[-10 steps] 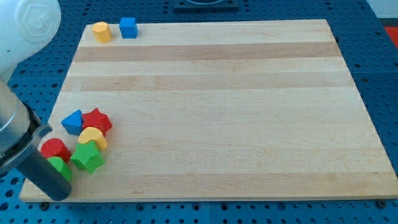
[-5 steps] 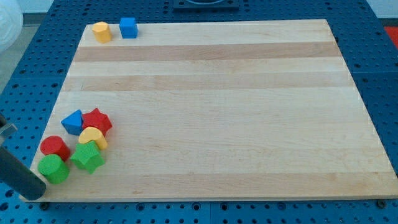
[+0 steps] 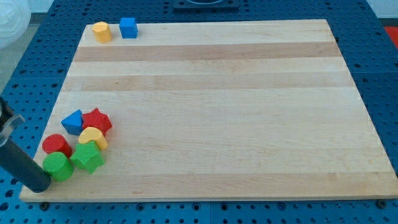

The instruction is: Push the green circle in between the red circle and green star

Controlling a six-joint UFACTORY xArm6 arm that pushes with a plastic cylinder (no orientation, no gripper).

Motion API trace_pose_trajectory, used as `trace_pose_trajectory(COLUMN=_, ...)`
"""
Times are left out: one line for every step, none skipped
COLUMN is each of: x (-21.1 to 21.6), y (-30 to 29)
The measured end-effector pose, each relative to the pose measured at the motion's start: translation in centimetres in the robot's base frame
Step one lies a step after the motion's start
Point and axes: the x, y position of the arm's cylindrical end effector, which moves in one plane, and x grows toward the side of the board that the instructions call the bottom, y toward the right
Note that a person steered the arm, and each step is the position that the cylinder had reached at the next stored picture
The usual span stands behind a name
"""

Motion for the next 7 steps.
trace_pose_trajectory(x=0.0, y=1.3)
trace_pose_trajectory(x=-0.6, y=1.7)
trace_pose_trajectory(x=-1.7, y=1.7)
trace_pose_trajectory(x=-2.0, y=2.0)
trace_pose_trajectory(x=-2.0, y=2.0)
trace_pose_trajectory(x=-2.0, y=0.5)
trace_pose_trajectory(x=-2.1, y=-0.6)
